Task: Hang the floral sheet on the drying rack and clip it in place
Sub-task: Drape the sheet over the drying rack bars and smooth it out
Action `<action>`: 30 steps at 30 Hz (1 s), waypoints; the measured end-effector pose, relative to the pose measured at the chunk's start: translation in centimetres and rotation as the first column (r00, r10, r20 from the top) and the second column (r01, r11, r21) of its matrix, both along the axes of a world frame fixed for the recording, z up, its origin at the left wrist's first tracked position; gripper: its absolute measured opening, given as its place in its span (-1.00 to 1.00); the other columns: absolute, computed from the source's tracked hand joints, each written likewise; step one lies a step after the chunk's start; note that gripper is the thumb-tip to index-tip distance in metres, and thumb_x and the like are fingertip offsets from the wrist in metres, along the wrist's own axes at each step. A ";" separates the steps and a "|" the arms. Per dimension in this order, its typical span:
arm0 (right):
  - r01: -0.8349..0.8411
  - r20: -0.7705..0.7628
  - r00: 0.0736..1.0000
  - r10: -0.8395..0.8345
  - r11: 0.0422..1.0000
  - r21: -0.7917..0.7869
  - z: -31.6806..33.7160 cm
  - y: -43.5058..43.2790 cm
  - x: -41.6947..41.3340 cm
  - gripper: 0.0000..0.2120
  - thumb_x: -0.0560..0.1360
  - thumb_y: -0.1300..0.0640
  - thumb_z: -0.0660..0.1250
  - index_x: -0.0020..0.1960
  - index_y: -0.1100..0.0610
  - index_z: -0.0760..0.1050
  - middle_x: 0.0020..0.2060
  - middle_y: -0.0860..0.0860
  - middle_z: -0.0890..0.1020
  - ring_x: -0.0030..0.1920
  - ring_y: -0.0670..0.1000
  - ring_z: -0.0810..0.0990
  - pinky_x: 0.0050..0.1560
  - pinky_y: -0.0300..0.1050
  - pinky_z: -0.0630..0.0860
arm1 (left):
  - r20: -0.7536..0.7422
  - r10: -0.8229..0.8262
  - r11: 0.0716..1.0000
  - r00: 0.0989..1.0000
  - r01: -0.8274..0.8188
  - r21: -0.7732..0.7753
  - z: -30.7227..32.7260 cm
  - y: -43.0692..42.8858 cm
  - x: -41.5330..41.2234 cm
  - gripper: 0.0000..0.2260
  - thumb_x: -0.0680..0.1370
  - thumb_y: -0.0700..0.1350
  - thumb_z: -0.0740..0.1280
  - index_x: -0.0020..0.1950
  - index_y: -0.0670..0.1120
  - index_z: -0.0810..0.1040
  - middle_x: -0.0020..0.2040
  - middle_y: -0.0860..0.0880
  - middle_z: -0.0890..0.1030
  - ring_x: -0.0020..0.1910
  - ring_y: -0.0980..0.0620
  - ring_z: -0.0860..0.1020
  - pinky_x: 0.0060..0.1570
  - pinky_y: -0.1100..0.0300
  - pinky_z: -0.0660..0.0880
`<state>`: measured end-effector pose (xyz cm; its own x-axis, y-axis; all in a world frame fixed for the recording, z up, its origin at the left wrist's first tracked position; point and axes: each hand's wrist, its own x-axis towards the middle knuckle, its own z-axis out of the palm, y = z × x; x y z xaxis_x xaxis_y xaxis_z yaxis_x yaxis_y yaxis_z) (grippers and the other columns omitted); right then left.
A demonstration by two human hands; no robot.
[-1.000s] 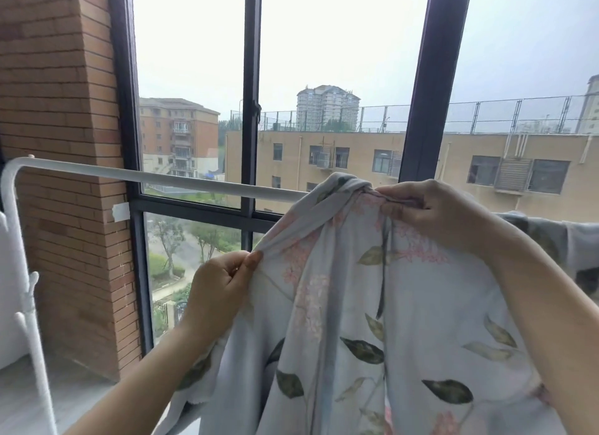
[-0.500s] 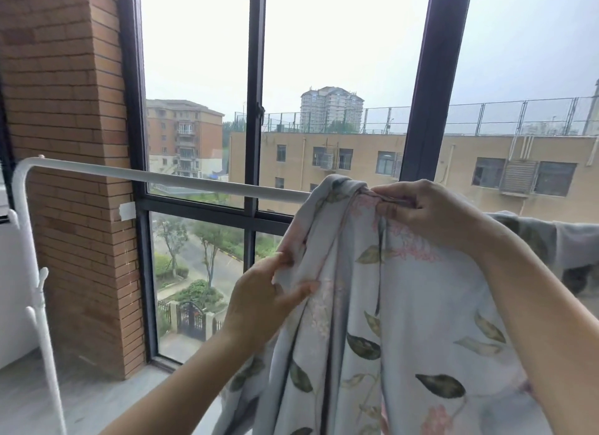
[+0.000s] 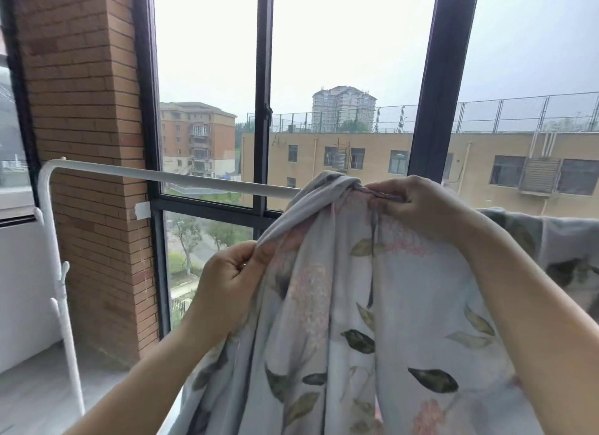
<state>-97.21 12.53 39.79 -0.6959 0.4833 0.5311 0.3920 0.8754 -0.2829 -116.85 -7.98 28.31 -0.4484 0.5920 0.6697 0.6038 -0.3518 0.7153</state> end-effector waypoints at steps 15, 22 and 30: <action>-0.014 0.011 1.000 0.014 1.000 0.004 -0.1 0.4 0.5 -0.71 0.26 -0.39 0.09 -0.04 -0.63 0.37 0.01 -0.36 0.64 0.09 -0.12 0.61 0.16 0.02 0.52 | 0.104 0.031 0.987 0.994 -0.015 -0.158 -1.0 3.7 -0.9 -0.44 0.26 0.37 0.36 0.12 0.05 0.57 -0.07 0.06 0.68 -0.09 0.19 0.64 -0.10 0.24 0.57; 0.011 0.011 1.000 -0.011 1.000 -0.002 -0.1 0.4 0.7 -0.62 0.28 -0.39 0.12 0.09 -0.53 0.38 0.00 -0.36 0.64 0.07 -0.12 0.62 0.13 0.00 0.53 | 0.493 -0.206 0.974 0.845 0.224 0.023 2.7 2.3 -1.3 -0.77 0.56 0.00 0.28 -0.10 -0.13 0.62 -0.25 -0.20 0.59 -0.30 -0.10 0.56 -0.32 0.15 0.54; 0.010 0.022 1.000 -0.009 1.000 -0.004 0.0 0.2 0.0 -0.60 0.26 -0.41 0.10 0.10 -0.51 0.38 0.03 -0.35 0.64 0.10 -0.11 0.61 0.17 0.03 0.52 | 0.183 -0.168 0.894 0.969 0.228 -0.386 2.6 2.7 0.0 -0.50 0.38 0.29 0.40 0.14 -0.03 0.52 -0.04 -0.13 0.65 -0.14 -0.05 0.63 -0.11 0.02 0.60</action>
<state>-97.17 12.73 39.84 -0.7030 0.4922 0.5134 0.4065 0.8704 -0.2778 -116.89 -5.24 30.87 -0.3657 0.8827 0.2950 0.4344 -0.1184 0.8929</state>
